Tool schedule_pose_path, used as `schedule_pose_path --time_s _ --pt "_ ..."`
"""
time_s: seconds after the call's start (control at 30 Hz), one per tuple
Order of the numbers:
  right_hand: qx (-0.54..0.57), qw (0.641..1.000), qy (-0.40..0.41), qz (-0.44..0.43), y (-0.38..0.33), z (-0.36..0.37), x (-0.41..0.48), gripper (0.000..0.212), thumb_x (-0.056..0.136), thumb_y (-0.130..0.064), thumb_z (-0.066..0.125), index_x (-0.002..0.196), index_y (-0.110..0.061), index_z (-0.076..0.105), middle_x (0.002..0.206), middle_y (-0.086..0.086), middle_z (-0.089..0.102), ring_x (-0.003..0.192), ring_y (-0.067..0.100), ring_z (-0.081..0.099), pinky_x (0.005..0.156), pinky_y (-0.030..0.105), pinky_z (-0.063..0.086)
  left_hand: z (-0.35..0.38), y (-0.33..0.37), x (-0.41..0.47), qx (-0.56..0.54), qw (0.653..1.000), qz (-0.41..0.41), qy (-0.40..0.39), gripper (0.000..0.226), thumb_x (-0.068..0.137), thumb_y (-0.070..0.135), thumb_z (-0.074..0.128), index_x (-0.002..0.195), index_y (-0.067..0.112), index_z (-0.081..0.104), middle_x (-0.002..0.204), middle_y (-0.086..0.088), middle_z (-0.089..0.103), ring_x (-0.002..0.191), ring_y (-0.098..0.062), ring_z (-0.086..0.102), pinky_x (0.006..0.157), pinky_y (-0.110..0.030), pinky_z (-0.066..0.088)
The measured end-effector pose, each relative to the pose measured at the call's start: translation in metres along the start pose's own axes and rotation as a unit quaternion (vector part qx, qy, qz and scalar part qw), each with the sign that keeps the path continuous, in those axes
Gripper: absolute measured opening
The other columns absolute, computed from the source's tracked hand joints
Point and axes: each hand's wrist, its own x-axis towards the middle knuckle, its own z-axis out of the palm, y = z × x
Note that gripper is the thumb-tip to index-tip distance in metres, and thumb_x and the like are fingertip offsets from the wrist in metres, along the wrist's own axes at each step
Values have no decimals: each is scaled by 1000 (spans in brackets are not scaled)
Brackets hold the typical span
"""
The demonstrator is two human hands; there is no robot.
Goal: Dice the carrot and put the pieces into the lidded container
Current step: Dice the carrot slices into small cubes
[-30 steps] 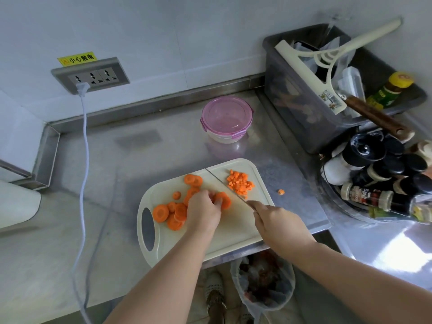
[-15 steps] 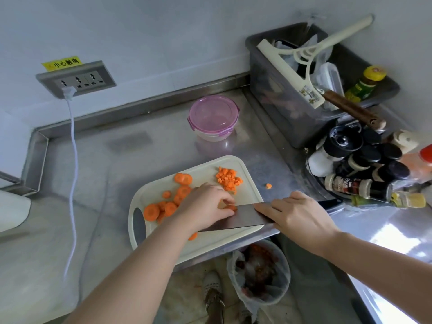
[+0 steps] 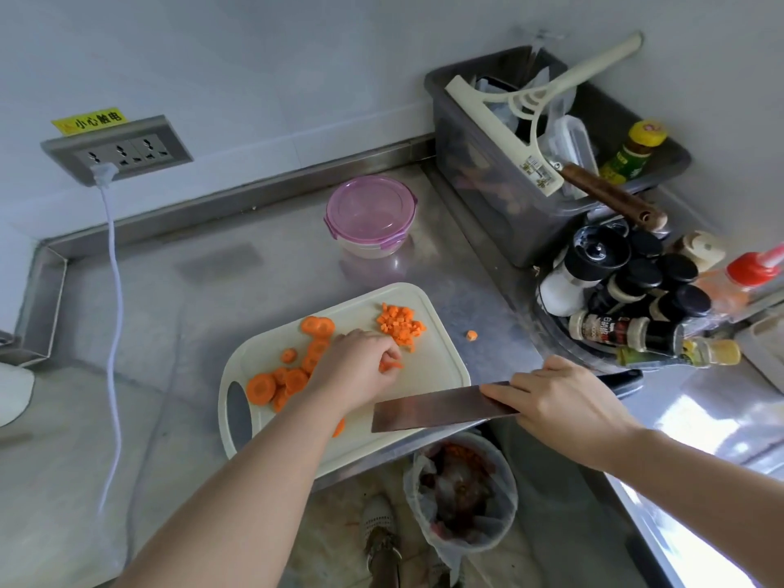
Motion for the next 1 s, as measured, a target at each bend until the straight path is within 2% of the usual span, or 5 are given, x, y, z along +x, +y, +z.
schedule_pose_path --time_s 0.2,0.33,0.67,0.87,1.0 --pt "123 979 54 150 5 -5 -29 51 67 0 81 112 -22 70 70 -8 67 46 21 53 43 21 40 0 -14 6 -25 997 -30 65 17 80 22 67 97 22 68 94 6 69 95 -20 57 82 -32 45" --pt "229 929 81 278 -6 -12 -16 35 91 -9 60 122 -23 65 64 -21 53 50 3 45 47 13 31 8 -2 1 4 998 37 55 15 79 23 67 93 23 67 94 7 69 98 -17 57 82 -29 43" --pt "281 908 28 309 -21 -10 20 19 96 -16 45 98 -27 61 53 -5 44 50 12 40 47 27 28 26 7 -6 31 996 77 34 15 88 29 61 98 23 71 110 10 62 106 -17 53 87 -28 39" --pt "299 908 -39 292 -43 -12 38 37 98 -18 40 64 -29 33 53 -4 40 48 12 36 48 30 25 8 -17 -23 -116 970 -129 173 11 85 15 66 96 16 68 96 1 69 87 -19 64 76 -34 51" --pt "287 915 -92 269 -60 -13 52 32 101 -21 35 70 -32 32 60 -3 45 52 15 41 47 28 28 4 -28 -27 -120 964 -190 142 13 87 14 63 100 15 66 98 0 70 93 -21 65 80 -34 51"
